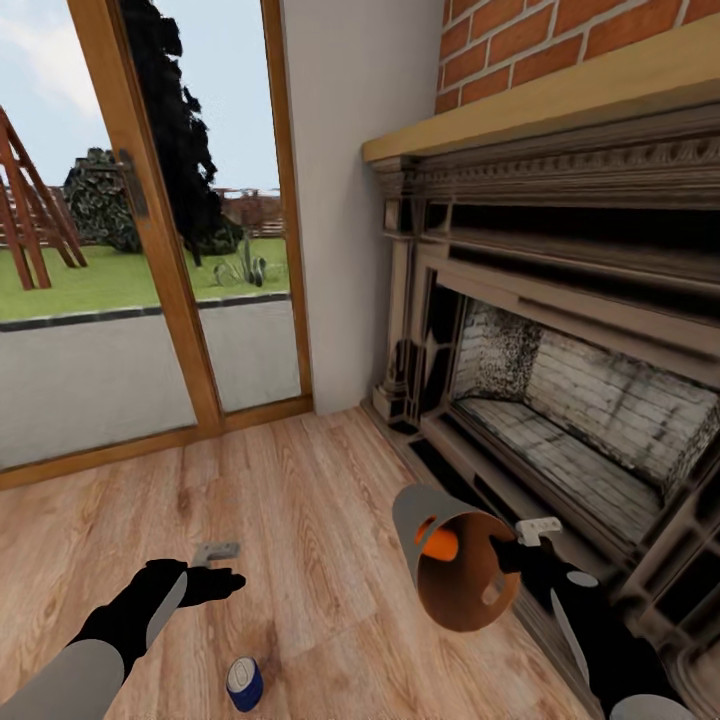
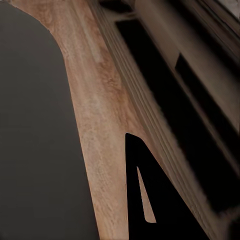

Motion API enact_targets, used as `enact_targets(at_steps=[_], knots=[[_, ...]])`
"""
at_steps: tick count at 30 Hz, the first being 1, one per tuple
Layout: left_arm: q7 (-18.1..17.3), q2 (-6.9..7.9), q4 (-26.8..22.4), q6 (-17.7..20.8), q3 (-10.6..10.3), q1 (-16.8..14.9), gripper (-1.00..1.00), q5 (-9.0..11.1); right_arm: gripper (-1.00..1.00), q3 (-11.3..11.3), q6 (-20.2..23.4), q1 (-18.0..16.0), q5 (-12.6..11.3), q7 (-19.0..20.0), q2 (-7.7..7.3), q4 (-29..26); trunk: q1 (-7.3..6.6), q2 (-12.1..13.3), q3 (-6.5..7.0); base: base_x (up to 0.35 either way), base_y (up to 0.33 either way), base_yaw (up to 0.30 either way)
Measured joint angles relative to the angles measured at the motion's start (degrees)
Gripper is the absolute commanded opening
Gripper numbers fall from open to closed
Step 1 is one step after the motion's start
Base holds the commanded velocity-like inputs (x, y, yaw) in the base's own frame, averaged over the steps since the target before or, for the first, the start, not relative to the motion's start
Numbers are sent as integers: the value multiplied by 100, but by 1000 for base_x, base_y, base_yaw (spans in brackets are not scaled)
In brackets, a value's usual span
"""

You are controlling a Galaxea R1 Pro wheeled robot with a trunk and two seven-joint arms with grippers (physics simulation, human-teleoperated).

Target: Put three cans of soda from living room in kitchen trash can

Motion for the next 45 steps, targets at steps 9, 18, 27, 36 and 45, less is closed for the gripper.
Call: enact_targets(at_steps=[9, 18, 27, 36, 45], knots=[[6, -6, 0, -165, 0, 0, 100, -8, -100, 200, 668, -28, 4, 6, 30, -881, 198, -361, -162, 0, 0, 0], [9, -6, 4, -227, -3, 0, 100, -18, -100, 370, 1249, -31, -13, 7, 39, -1561, 395, -722, -323, 0, 0, 0], [9, -6, 8, -237, -6, 0, 100, -19, -100, 391, 1509, -31, -7, 10, 44, -1988, 593, -1083, -485, 0, 0, 0], [9, -6, 9, -238, -7, 0, 100, -25, -100, 607, 2109, -31, -48, 20, 46, -2622, 791, -1444, -646, 0, 0, 0], [9, -13, 9, -240, -7, 0, 100, -28, -100, 774, 2431, -38, -72, 15, 226, -3042, 873, -1573, -833, 0, 0, 0]])
